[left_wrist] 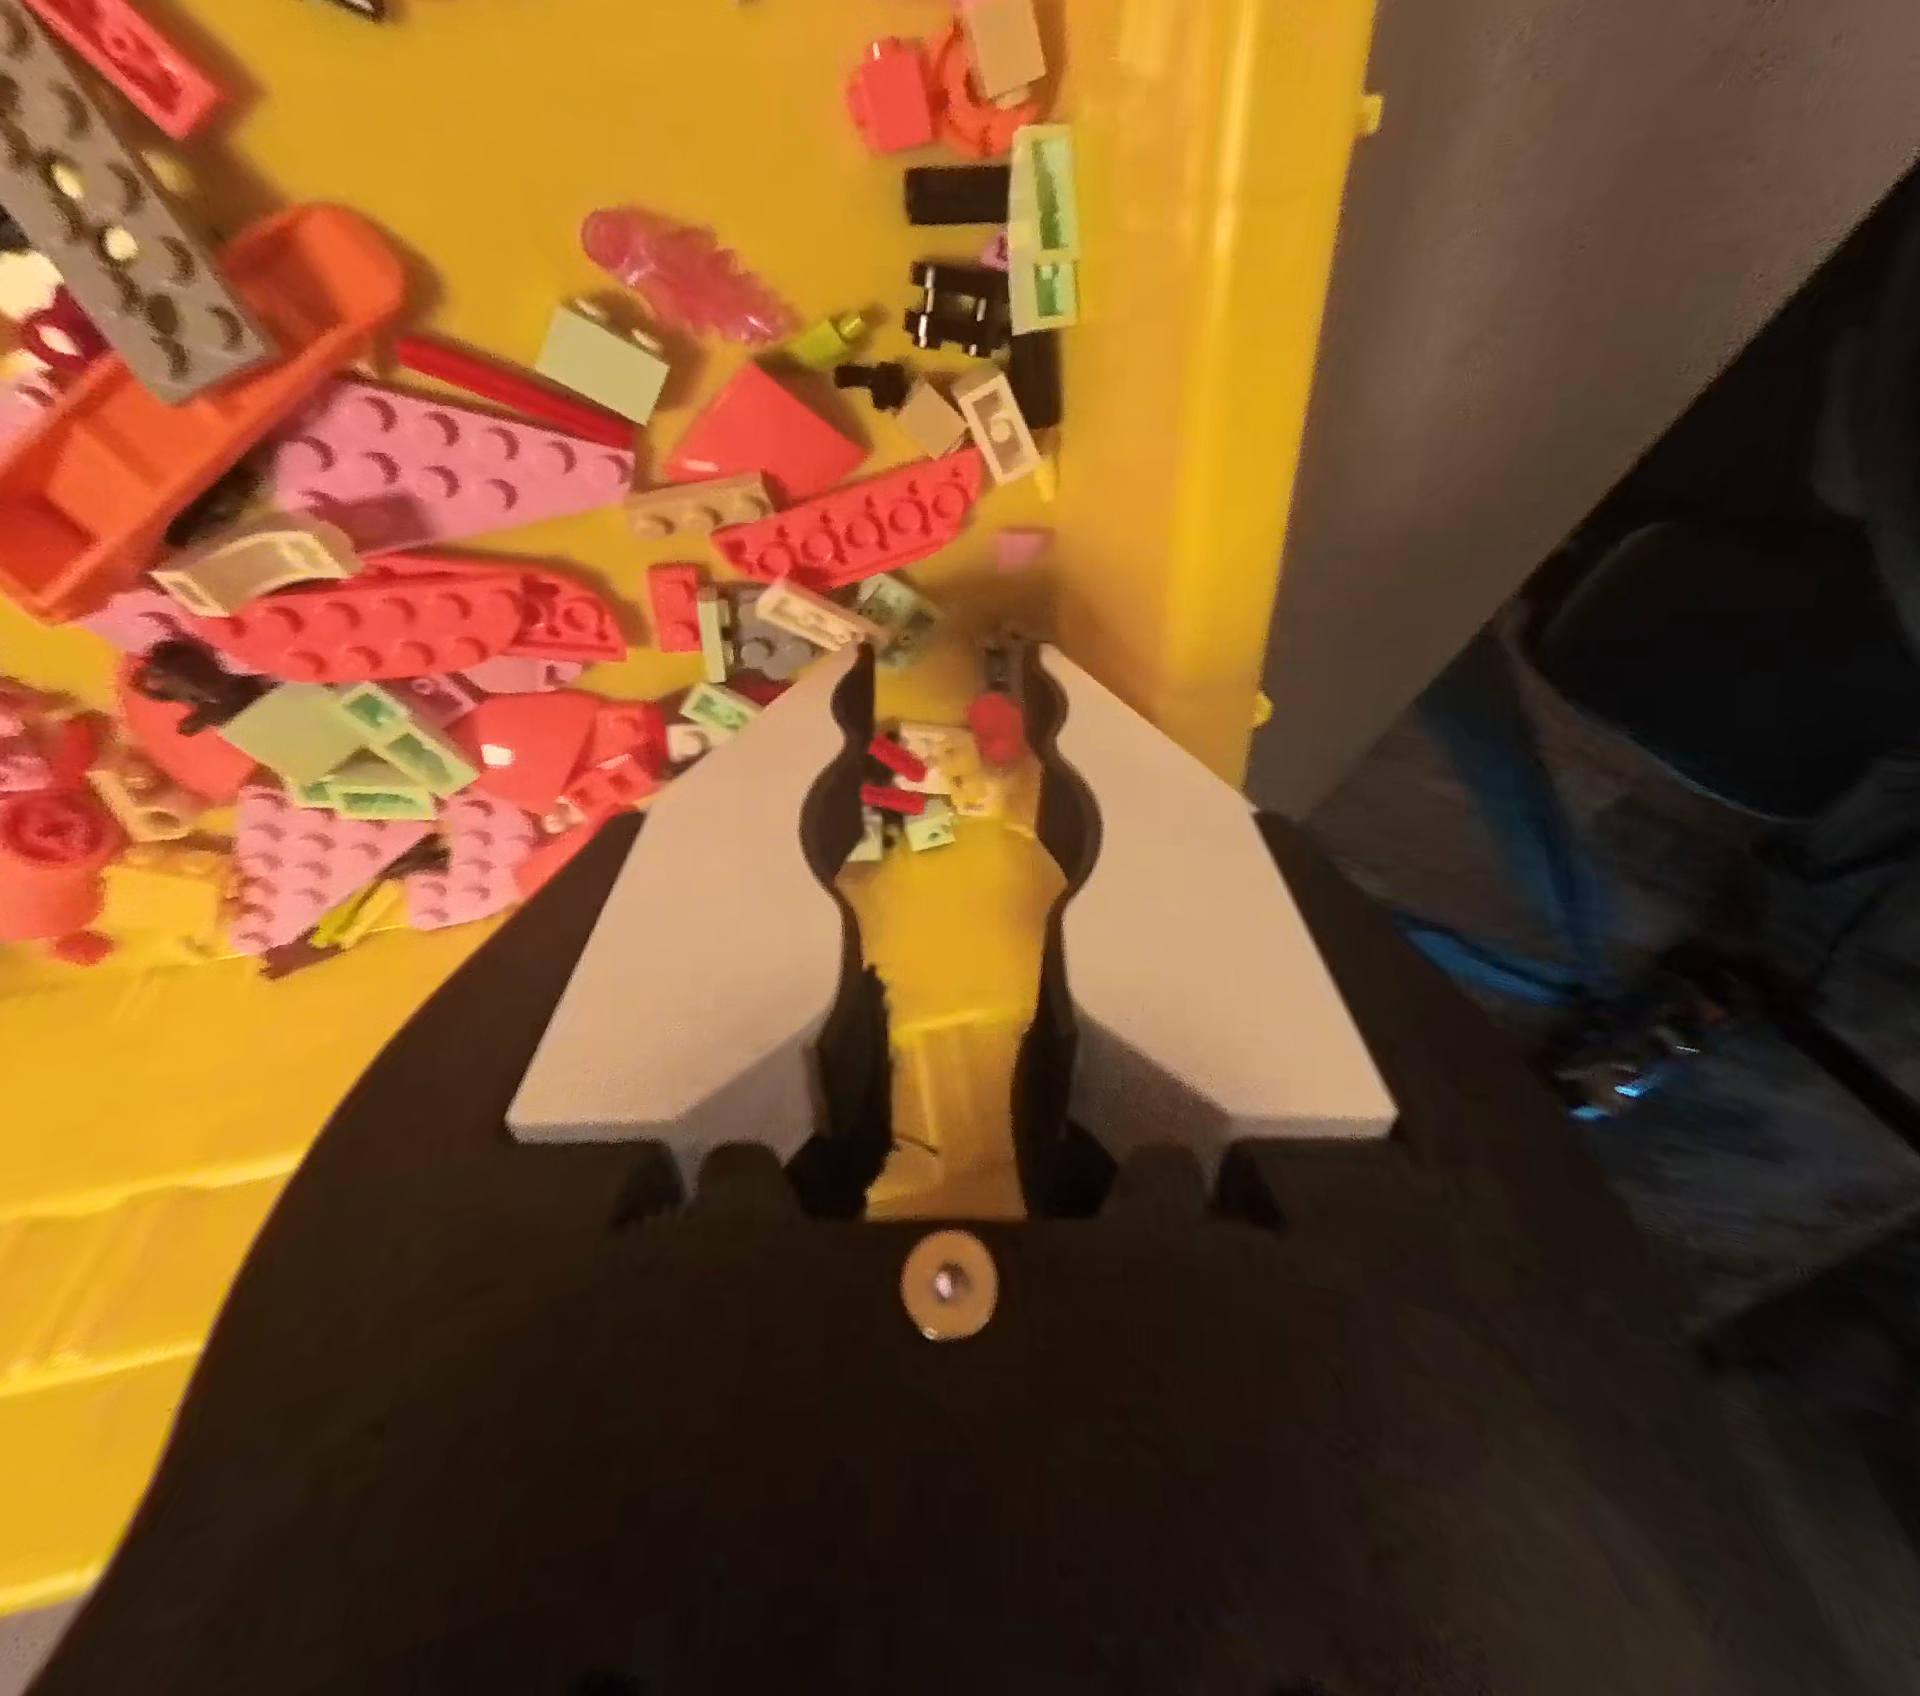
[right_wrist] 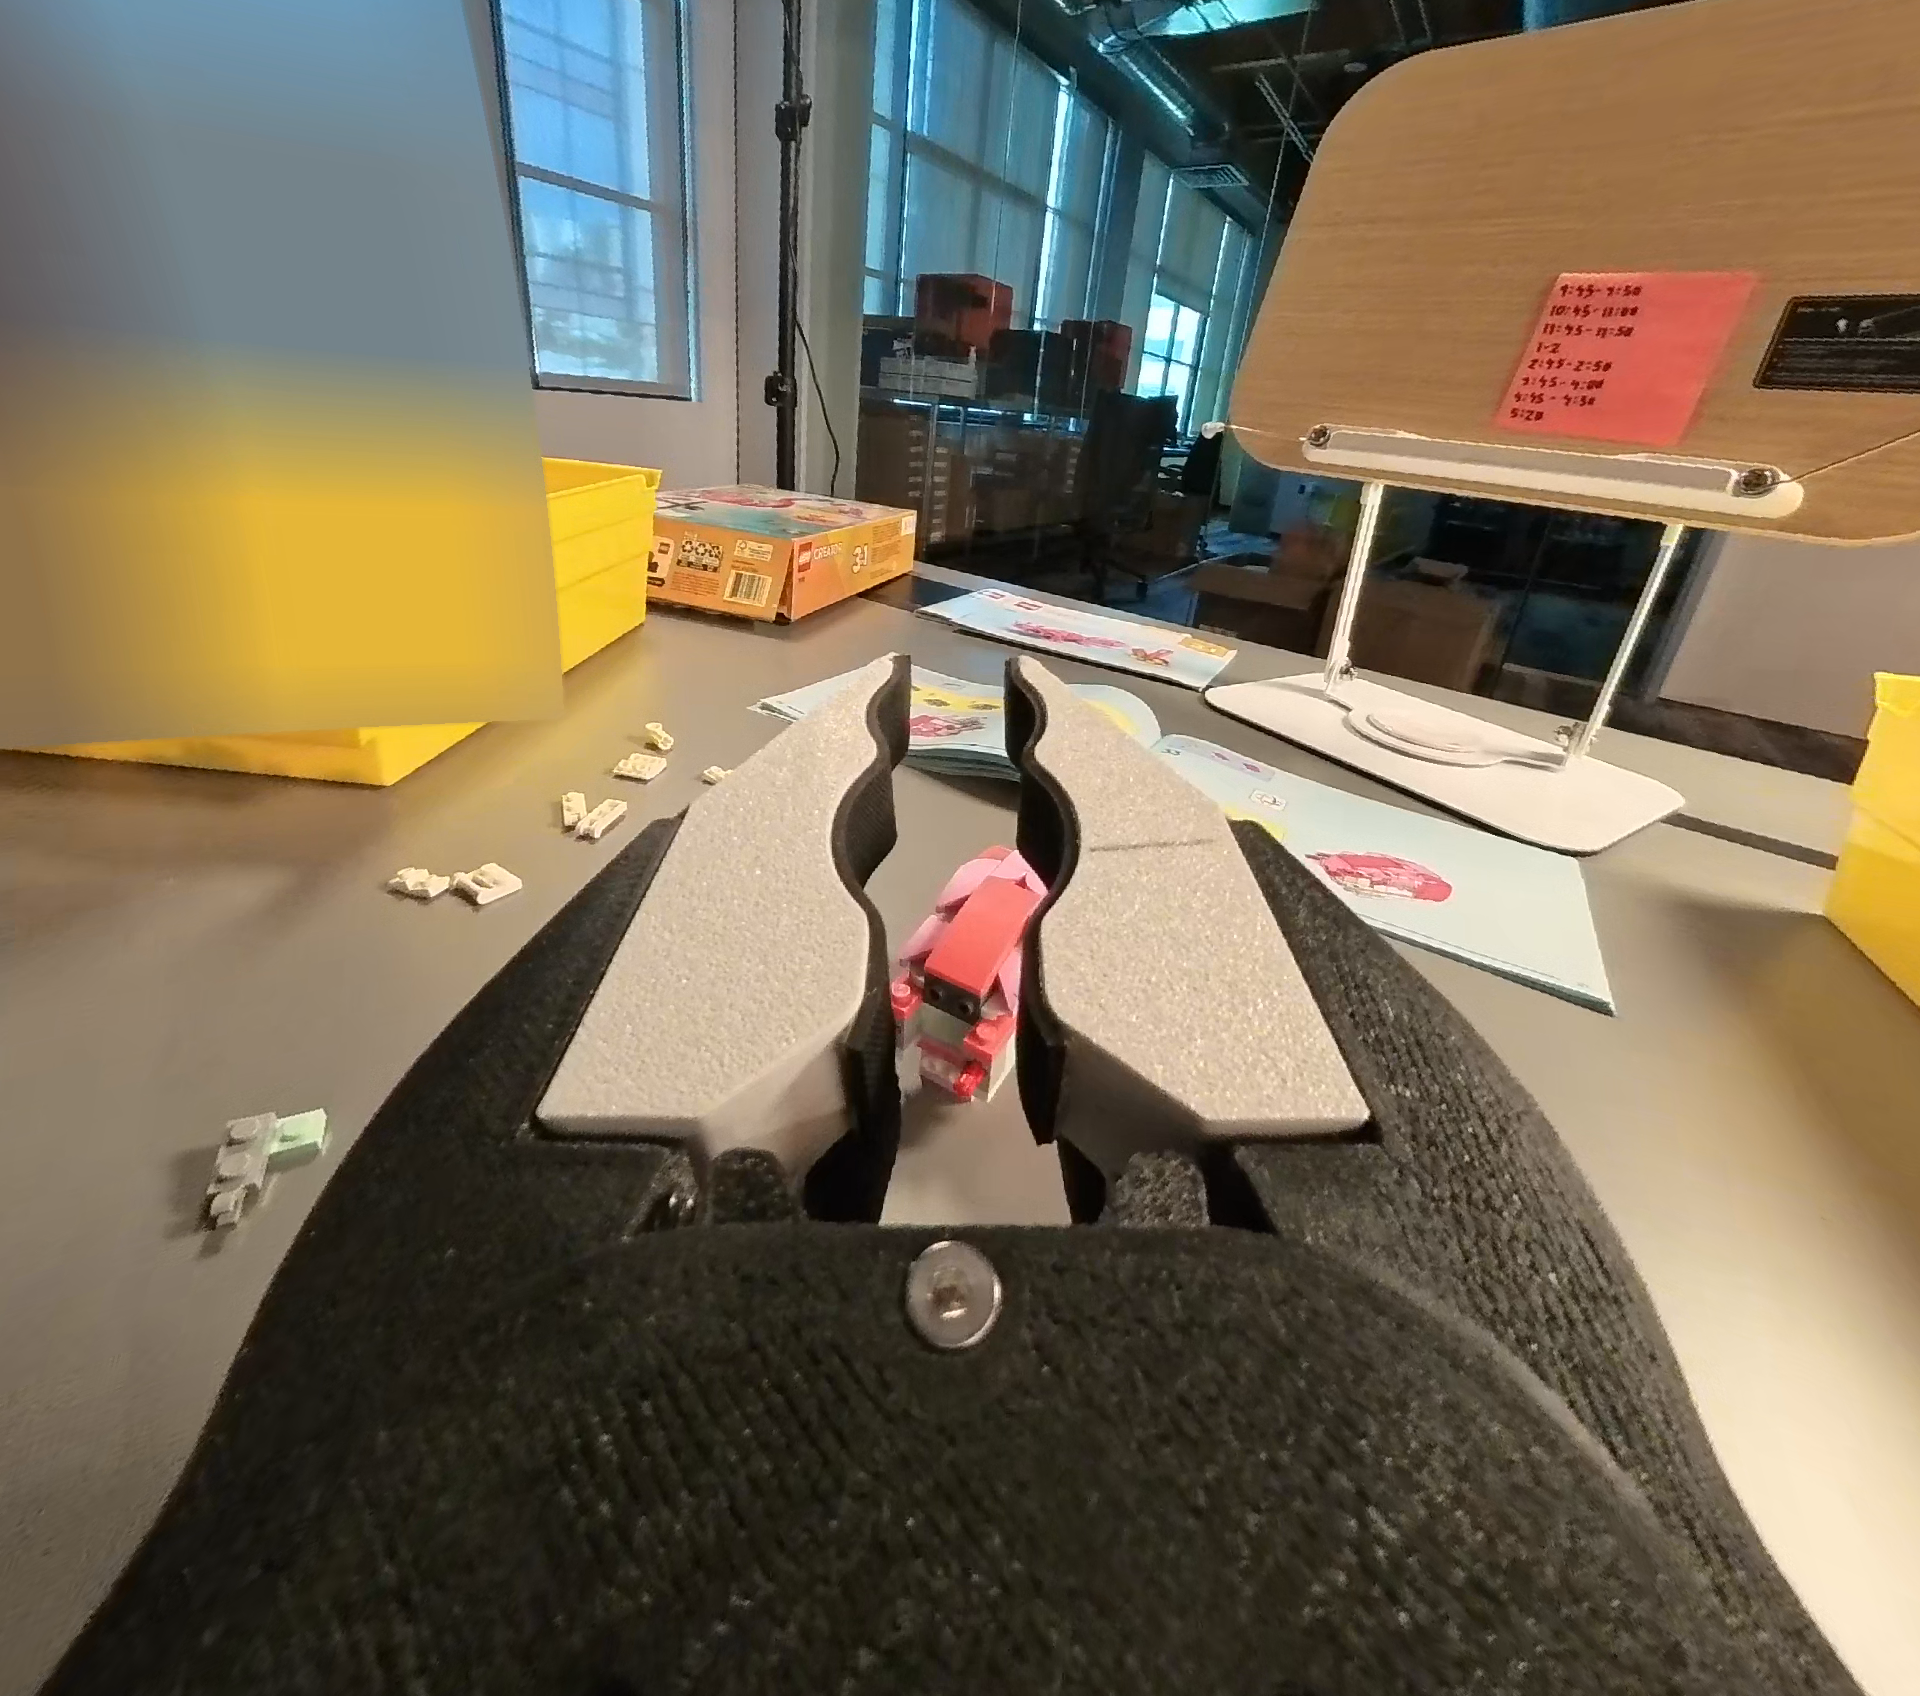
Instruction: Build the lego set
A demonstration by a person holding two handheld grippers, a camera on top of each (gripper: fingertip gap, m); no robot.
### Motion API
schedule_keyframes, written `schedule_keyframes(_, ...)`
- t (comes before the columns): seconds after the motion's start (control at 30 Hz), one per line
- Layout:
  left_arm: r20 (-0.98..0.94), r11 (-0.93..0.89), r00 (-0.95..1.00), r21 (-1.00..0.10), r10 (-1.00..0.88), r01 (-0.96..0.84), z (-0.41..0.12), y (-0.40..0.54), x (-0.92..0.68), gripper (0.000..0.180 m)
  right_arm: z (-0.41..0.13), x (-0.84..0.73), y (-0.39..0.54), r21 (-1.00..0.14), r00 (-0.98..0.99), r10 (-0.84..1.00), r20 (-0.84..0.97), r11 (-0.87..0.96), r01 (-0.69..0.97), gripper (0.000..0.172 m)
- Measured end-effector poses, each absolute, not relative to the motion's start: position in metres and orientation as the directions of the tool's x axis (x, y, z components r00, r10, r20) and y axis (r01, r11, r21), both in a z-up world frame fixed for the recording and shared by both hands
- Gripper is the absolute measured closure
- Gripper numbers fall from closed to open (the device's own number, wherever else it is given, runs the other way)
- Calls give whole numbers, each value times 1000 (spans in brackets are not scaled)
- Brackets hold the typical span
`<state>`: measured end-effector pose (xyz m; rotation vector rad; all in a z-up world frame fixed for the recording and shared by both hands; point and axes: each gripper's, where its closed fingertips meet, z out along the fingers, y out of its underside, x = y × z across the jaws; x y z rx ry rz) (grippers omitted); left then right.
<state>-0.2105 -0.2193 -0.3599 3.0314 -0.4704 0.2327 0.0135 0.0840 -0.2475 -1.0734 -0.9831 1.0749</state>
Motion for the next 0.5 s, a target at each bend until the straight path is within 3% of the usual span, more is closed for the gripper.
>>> schedule_keyframes(0.1,53,-929,929,38,-365,-367,-362,-217,-221,147,-248,13,84,-976,199,976,91,128,-178,156)
schedule_keyframes(0.2,0,-923,923,29,-384,-384,-365,-215,-227,125,-248,13,84,-976,200,976,91,127,-177,156)
schedule_keyframes(0.27,-93,-922,918,21,-387,-386,-363,-209,-239,96,-248,13,83,-976,200,976,91,127,-175,156)
schedule_keyframes(0.33,-146,-921,910,10,-387,-390,-362,-204,-247,82,-248,13,84,-977,199,976,89,125,-174,156)
schedule_keyframes(0.5,-304,-942,898,-9,-318,-337,-354,-192,-279,90,-248,12,83,-977,194,977,86,121,-176,156)
